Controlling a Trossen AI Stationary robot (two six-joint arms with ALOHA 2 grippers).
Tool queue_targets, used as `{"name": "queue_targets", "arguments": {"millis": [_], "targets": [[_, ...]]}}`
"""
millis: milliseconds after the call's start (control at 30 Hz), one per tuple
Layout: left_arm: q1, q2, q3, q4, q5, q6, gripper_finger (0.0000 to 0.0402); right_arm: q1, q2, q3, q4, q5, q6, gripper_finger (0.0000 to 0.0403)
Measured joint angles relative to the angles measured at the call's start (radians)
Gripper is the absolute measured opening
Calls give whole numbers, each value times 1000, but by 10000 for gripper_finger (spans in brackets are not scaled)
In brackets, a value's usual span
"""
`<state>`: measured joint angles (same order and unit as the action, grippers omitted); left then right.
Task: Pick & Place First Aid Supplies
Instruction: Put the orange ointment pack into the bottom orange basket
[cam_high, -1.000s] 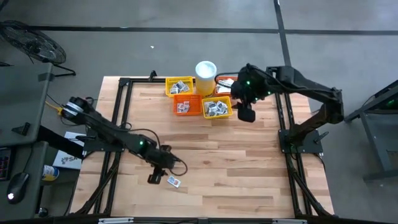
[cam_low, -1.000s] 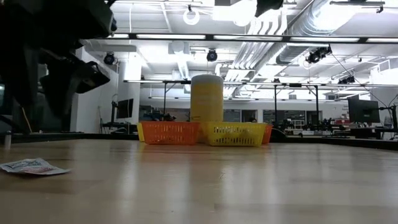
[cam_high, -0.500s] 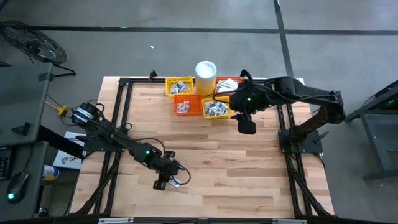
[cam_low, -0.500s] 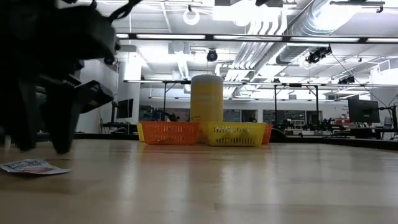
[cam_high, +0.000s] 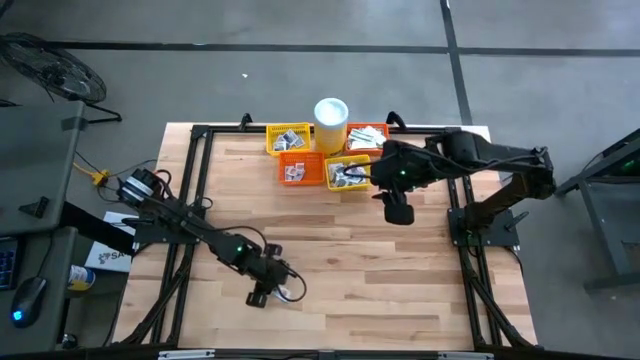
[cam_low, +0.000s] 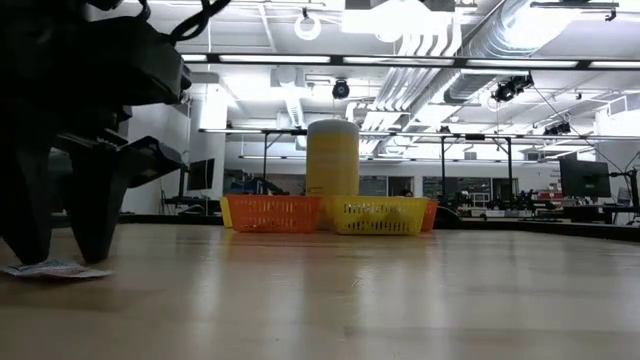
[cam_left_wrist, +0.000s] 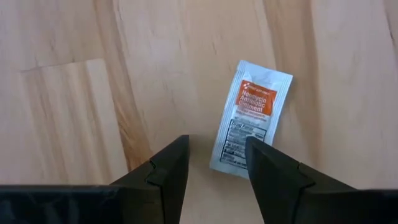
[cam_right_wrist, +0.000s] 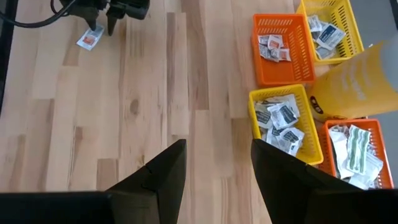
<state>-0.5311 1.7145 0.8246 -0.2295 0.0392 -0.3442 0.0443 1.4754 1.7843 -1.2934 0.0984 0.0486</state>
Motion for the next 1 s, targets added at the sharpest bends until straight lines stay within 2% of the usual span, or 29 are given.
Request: {"name": "queue_targets", "arguments": {"millis": [400,600,800,1000], "targets": [[-96,30,0,-16,-132,-8,158,42,0,0,-13,12,23,174],[-111,32,-1,-17,-155,-45,155,56,0,0,-13,13,34,174],[-111,51,-1,-14,-137,-60,112,63,0,0,-13,23,41,174],[-123,80,2,26,-134,-137,64,63,0,0,-19,23,49,174]]}}
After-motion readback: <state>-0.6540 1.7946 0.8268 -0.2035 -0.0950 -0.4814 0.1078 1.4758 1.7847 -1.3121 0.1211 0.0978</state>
